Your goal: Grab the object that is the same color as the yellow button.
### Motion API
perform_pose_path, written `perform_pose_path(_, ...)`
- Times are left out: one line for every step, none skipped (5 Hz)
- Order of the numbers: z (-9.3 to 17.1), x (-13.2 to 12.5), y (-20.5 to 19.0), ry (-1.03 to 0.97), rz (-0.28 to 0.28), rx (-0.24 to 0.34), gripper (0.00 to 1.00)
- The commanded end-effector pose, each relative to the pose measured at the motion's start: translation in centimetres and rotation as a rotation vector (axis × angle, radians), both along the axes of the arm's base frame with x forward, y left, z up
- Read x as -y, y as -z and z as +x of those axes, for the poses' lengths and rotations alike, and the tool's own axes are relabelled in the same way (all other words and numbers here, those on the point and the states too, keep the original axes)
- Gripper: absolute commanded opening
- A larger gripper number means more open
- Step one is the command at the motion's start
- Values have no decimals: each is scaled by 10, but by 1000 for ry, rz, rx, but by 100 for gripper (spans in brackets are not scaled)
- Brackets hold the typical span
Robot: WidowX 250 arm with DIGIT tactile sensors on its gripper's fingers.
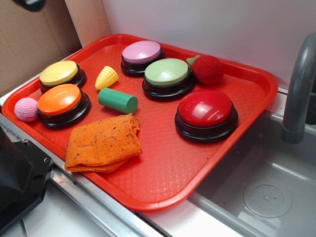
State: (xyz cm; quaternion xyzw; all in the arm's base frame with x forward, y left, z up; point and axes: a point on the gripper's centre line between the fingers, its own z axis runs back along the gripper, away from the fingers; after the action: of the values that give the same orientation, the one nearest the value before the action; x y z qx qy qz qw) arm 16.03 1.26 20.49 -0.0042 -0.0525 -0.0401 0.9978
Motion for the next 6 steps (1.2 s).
perform_pose_path(50, -43, 50, -31, 37, 65, 100)
perform_pose_path(72, -57, 84, -14, 0, 106, 100)
perform_pose_path(85, -60, 110, -22, 14, 81, 100)
perform_pose_path(91, -64, 129, -12, 18, 79, 100)
perform_pose_path(96, -68, 147, 17, -21, 76, 100)
perform_pose_path(98, -66, 159, 29, -9, 61, 100)
